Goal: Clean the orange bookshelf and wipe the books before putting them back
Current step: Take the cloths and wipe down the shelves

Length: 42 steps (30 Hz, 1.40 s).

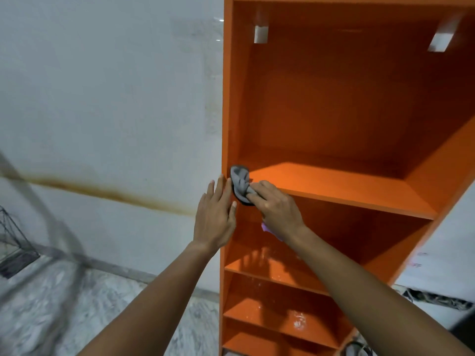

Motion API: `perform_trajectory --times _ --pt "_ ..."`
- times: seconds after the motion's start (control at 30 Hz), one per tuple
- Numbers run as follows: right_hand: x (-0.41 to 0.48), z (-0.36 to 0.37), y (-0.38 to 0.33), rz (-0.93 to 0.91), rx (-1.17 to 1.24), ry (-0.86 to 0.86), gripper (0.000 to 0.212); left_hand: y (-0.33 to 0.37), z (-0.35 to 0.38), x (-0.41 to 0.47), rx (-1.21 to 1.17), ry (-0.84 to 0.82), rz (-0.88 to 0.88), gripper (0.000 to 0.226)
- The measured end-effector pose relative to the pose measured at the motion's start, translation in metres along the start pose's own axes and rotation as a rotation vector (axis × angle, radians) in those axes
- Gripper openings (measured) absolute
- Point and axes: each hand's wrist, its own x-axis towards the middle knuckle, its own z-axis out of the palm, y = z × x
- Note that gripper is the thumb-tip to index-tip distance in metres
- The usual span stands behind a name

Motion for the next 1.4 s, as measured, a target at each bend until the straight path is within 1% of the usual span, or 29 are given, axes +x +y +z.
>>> perform_trajectory --times 0.1,0.17,0.23,0.27,0.33,0.4,0.53,0.67,0.7,0.77,0.83,0.9,0.97,1.03,1.07,1.1,1.17,1.23,1.3,1.4 --pt "-0.026 -0.001 0.006 -0.075 -0.078 -0.054 0.033 0.012 0.003 0.001 0.057 -0.03 0.009 0.063" --pt "-0.044 -0.003 0.012 -0.035 -0.079 -0.137 0.044 0.02 0.009 -0.002 0.108 -0.029 0.008 0.067" --pt "-0.059 -0.006 0.016 0.056 -0.057 -0.237 0.054 0.026 0.019 -0.011 0.133 -0.069 0.028 0.068" --pt "-0.065 -0.006 0.019 0.117 -0.034 -0.284 0.056 0.03 0.024 -0.016 0.138 -0.102 0.038 0.068" --pt "-0.082 -0.003 0.029 0.254 0.023 -0.314 0.048 0.042 0.039 -0.028 0.151 -0.207 0.05 0.068" --pt "-0.1 0.0 0.04 0.422 0.11 -0.281 0.037 0.055 0.054 -0.038 0.161 -0.341 0.048 0.068" --pt "-0.136 0.005 0.067 0.76 0.215 -0.185 0.03 0.084 0.088 -0.043 0.149 -0.547 0.024 0.068" --pt "-0.176 0.011 0.09 1.075 0.338 -0.086 0.03 0.112 0.12 -0.037 0.112 -0.692 -0.03 0.069" --pt "-0.187 0.016 0.097 1.156 0.354 -0.084 0.031 0.118 0.132 -0.036 0.079 -0.73 -0.068 0.068" --pt "-0.205 0.027 0.112 1.25 0.356 -0.104 0.031 0.125 0.153 -0.034 0.006 -0.771 -0.144 0.066" --pt "-0.222 0.045 0.127 1.274 0.31 -0.156 0.03 0.127 0.178 -0.03 -0.047 -0.791 -0.207 0.065" --pt "-0.24 0.063 0.138 1.235 0.217 -0.243 0.029 0.123 0.199 -0.029 -0.064 -0.804 -0.269 0.066" --pt "-0.266 0.088 0.144 1.137 0.145 -0.464 0.035 0.113 0.222 -0.03 -0.058 -0.814 -0.314 0.072" --pt "-0.292 0.111 0.144 1.022 0.144 -0.702 0.053 0.097 0.239 -0.033 -0.043 -0.817 -0.347 0.083" --pt "-0.305 0.121 0.143 0.993 0.142 -0.743 0.059 0.09 0.245 -0.034 -0.03 -0.824 -0.369 0.091" --pt "-0.315 0.132 0.142 0.966 0.119 -0.732 0.061 0.08 0.253 -0.035 -0.01 -0.833 -0.395 0.099" --pt "-0.324 0.149 0.141 0.962 0.041 -0.629 0.063 0.062 0.261 -0.032 0.057 -0.834 -0.427 0.117" --pt "-0.319 0.155 0.143 0.966 -0.042 -0.593 0.057 0.048 0.263 -0.026 0.115 -0.846 -0.464 0.134" --pt "-0.312 0.167 0.148 0.98 -0.078 -0.596 0.051 0.035 0.27 -0.019 0.156 -0.901 -0.496 0.145" --pt "-0.301 0.181 0.167 0.994 -0.063 -0.617 0.054 0.027 0.276 -0.016 0.182 -0.961 -0.511 0.151"
